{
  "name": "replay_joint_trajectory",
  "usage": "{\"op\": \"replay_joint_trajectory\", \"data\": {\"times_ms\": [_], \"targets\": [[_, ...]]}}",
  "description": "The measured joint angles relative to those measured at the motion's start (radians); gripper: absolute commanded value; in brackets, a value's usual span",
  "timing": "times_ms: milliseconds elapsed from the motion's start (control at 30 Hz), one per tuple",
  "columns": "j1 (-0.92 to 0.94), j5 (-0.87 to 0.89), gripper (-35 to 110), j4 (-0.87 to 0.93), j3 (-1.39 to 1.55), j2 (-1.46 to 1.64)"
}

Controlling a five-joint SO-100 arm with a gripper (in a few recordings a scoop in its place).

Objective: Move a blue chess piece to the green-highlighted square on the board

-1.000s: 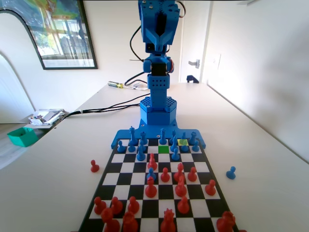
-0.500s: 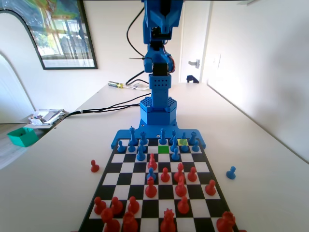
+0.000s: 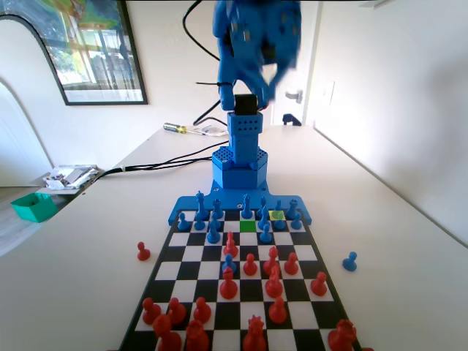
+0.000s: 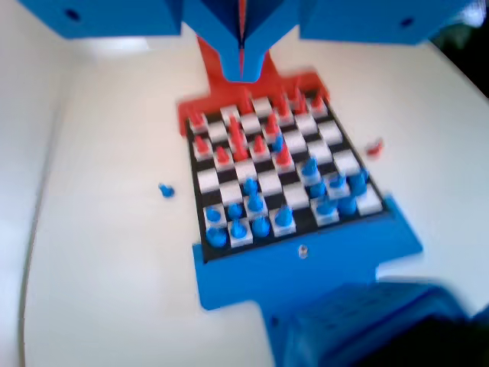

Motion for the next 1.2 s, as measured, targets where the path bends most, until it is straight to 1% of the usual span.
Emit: {"op": "replay_joint_trajectory", "data": {"times_ms": [167,267,467,667,867,1200], "targets": [[-0.063,0.152,1,-0.115,0.115,-0.109],[-0.092,0.201,1,-0.210,0.193,-0.160],[-0.146,0.255,1,-0.387,0.316,-0.232],[-0.215,0.305,1,-0.483,0.357,-0.322],[-0.244,0.318,4,-0.514,0.403,-0.367],[-0.222,0.239,10,-0.569,0.482,-0.373]]}}
